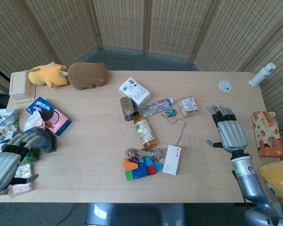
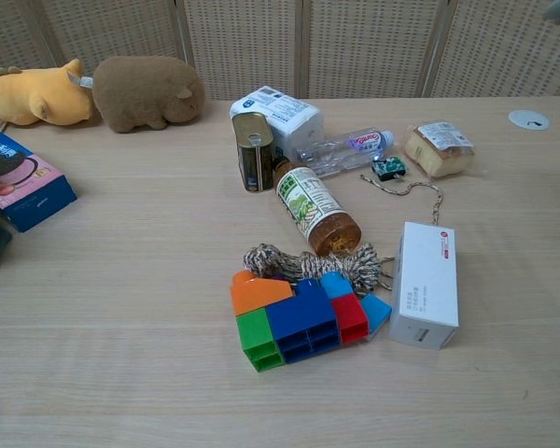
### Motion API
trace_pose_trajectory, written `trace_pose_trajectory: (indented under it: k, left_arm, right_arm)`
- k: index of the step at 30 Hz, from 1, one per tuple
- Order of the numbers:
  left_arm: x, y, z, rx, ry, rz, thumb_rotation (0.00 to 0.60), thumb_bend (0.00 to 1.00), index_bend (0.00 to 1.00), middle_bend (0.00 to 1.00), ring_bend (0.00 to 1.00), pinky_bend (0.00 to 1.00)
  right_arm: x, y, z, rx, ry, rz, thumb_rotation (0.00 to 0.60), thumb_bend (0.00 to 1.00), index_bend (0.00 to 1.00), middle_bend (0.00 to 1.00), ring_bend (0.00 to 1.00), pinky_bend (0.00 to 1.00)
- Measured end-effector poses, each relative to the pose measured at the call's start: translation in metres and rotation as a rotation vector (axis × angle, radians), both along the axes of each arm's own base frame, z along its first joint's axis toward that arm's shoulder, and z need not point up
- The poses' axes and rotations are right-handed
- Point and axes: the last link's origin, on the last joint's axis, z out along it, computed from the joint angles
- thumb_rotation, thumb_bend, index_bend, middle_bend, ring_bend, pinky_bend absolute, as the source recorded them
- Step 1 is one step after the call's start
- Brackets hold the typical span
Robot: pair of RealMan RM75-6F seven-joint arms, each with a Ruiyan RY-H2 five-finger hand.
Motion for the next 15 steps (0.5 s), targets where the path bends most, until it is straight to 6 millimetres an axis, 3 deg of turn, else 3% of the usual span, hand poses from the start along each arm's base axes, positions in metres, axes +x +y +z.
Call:
trace_pose_trajectory:
  k: [4,15]
  left_arm:
    - [0.001,0.001,-0.002,-0.004,-0.001,0.000,0.600,0.00,0.00,0.00,0.00,0.00]
    - [0.002,0.002,-0.003,-0.006,0.014,0.012,0.600,0.00,0.00,0.00,0.00,0.00]
  right_arm:
    - [0.007,-0.014,-0.007,0.035,-0.011,0.007,0.600,0.00,0.00,0.00,0.00,0.00]
    - [0.025,-0.079,-0.041,0.127,-0.018,0.015,0.600,0.00,0.00,0.00,0.00,0.00]
